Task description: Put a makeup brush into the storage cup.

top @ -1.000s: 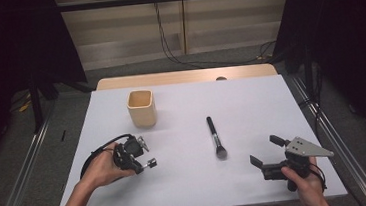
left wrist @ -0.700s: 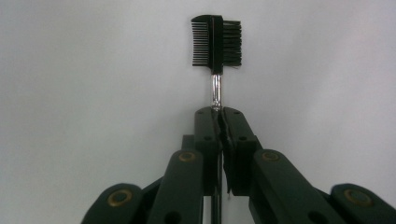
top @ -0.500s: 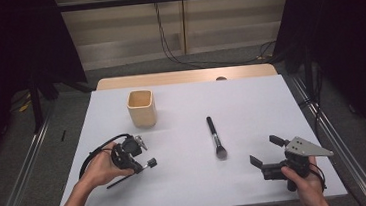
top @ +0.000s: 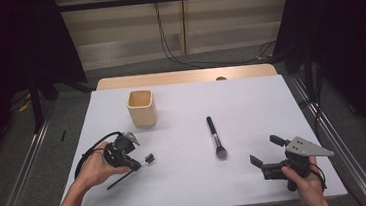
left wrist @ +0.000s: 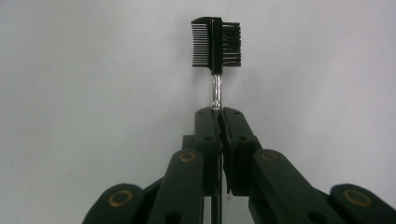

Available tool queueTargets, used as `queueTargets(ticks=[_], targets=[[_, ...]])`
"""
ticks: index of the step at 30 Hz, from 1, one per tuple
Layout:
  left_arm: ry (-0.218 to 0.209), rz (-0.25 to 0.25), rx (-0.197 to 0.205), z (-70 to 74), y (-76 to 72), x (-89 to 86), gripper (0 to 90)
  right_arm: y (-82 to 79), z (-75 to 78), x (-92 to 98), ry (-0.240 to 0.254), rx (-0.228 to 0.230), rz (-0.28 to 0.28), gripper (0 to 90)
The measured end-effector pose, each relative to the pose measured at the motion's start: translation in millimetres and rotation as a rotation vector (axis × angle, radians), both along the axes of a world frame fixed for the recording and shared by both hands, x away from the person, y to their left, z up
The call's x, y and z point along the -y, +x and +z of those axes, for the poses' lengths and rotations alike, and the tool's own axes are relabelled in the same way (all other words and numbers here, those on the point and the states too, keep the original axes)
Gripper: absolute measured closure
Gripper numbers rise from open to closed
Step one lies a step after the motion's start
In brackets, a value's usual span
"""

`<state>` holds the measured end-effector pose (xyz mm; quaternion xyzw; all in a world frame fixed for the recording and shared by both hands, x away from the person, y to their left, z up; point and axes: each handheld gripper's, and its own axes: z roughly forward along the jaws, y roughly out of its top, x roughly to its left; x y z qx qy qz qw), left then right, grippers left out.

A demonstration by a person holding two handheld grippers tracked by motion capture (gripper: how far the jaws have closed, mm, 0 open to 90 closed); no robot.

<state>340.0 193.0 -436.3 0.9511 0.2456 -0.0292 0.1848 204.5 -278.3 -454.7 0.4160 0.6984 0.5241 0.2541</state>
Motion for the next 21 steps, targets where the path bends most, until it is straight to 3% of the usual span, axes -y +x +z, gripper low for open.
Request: queueTargets(ticks=[12,15,21], targets=[[-0.153,0.102,0.099,16.1,1.7,-11.0,85.8,0.3,-0.1,0.3,0.005,0.000,-0.002,0.1],[-0.169,0.117,0.087,17.1,2.2,-12.9,85.8,0.4,-0.1,0.5,0.006,0.000,-0.004,0.1],[-0.204,0.140,0.105,19.8,1.8,-15.6,85.8,0.3,-0.1,0.2,0.005,0.000,-0.002,0.1]])
